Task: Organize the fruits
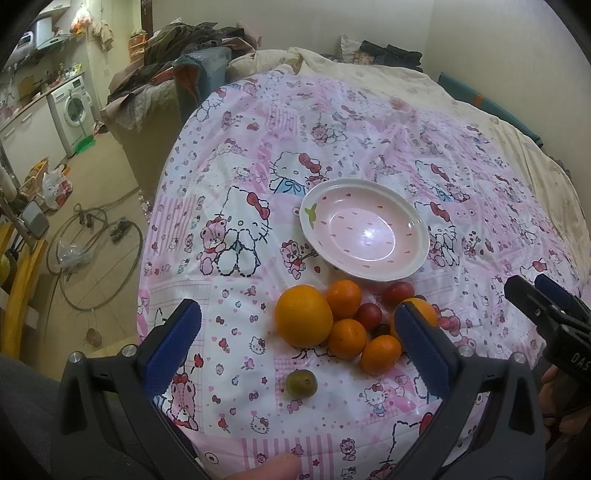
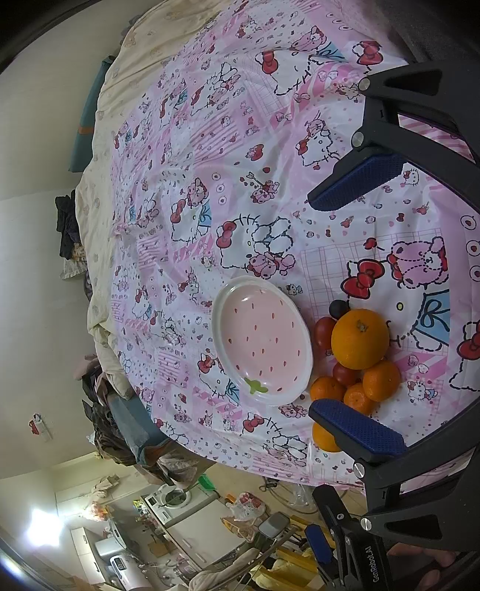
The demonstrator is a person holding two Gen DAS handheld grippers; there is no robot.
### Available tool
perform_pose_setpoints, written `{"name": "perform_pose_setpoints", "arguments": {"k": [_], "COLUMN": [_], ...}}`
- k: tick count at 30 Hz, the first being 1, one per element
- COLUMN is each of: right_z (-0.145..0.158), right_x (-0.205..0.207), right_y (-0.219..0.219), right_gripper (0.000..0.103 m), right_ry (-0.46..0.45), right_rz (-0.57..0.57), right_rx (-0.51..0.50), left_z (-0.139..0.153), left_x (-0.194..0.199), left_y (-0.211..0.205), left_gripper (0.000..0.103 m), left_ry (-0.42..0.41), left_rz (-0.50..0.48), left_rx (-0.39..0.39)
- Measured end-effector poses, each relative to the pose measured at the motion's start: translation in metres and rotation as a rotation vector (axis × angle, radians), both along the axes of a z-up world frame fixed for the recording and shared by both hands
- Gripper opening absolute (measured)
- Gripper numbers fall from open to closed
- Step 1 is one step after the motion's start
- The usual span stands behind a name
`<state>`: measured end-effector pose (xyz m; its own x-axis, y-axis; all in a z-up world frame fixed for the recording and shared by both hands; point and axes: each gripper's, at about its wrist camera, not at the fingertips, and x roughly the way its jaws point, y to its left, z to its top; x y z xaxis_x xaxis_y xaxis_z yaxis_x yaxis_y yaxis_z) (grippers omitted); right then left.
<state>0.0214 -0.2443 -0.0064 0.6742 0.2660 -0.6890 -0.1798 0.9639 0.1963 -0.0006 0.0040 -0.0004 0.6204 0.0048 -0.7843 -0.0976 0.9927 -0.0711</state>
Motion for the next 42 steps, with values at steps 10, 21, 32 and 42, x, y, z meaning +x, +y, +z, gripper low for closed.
{"name": "perform_pose_setpoints", "arguments": {"k": [10,21,32,42], "right_z": [0.0036,0.0054,0.0044,0.0042], "right_x": [-0.0034,-0.0041,-0.0042,-0.0037], "right_y": [0.0011,0.0007,0.0001,0.0003], "right_gripper": [0.103,0.103,0.103,0.103], "right_ry": [-0.005,-0.003,-0.002,0.001], "right_rz": [-0.013,-0.015,-0.014,-0.013], "right_rx": [0.006,0.007,0.006,0.006], "left_z": [0.0004,0.0000,0.0004,0.0014], "left_x": [-0.0009,-0.0006,-0.0005,0.0004], "left_y": [0.0006,0.0010,0.0009,0.0021], "left_gripper": [0.103,0.103,0.103,0.103], "left_ry": [0.002,0.003,0.004,0.002], "left_rz": [-0.001,-0.002,-0.002,0.002], "left_rx": [0.005,0.007,0.006,0.006]}}
